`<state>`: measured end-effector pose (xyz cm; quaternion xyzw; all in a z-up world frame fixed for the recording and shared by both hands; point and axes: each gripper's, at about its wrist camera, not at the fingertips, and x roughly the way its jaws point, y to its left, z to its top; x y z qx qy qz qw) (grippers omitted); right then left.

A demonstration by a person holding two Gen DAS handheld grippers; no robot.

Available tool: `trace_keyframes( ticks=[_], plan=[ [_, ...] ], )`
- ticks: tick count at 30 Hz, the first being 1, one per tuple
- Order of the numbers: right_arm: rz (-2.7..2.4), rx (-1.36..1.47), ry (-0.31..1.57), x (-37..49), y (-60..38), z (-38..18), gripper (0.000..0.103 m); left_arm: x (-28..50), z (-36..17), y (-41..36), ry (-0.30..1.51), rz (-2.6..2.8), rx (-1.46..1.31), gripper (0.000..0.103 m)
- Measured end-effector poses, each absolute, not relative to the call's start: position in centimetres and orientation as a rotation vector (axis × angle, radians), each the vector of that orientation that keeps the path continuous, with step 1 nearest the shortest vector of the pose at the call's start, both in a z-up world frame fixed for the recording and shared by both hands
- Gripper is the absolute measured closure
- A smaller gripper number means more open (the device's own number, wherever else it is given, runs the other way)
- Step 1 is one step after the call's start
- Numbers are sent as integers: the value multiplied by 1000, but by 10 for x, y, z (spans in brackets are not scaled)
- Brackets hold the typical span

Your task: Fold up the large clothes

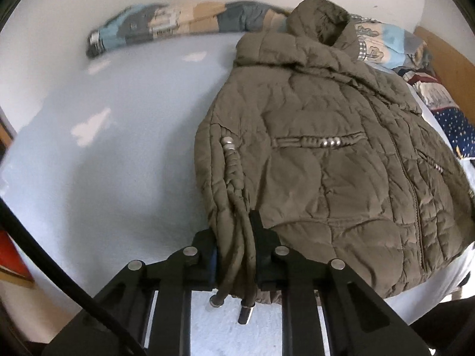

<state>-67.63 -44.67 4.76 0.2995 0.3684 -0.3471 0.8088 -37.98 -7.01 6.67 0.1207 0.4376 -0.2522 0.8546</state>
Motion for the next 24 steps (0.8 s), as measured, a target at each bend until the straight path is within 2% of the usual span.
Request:
trace_keyframes(
  ticks=[5, 11, 12, 15, 16, 17, 20, 24],
  plan=[
    [-769, 534, 774, -681, -428, 68, 83, -395, 74, -69, 886, -528, 265, 87],
    [-768, 536, 785, -696, -417, 73, 83, -402, 75, -58, 911, -515, 263, 86],
    [-769, 545, 792, -699, -416, 71, 83, -396, 73, -60, 923, -499, 267, 83],
    [-771, 600, 837, -700, -422, 58, 81, -384, 70, -55, 951, -437, 257, 61],
    [-776, 625, 841, -702, -425, 56, 75, -381, 73, -51, 945, -421, 241, 54],
    [-790, 662, 843, -706, -430, 54, 65, -377, 79, -44, 920, -401, 206, 52],
    [-862, 692, 805, -720, -434, 62, 47, -373, 97, -29, 835, -337, 139, 51],
    [-931, 604, 677, -729, -427, 90, 47, -382, 111, -47, 760, -365, 163, 50]
  ],
)
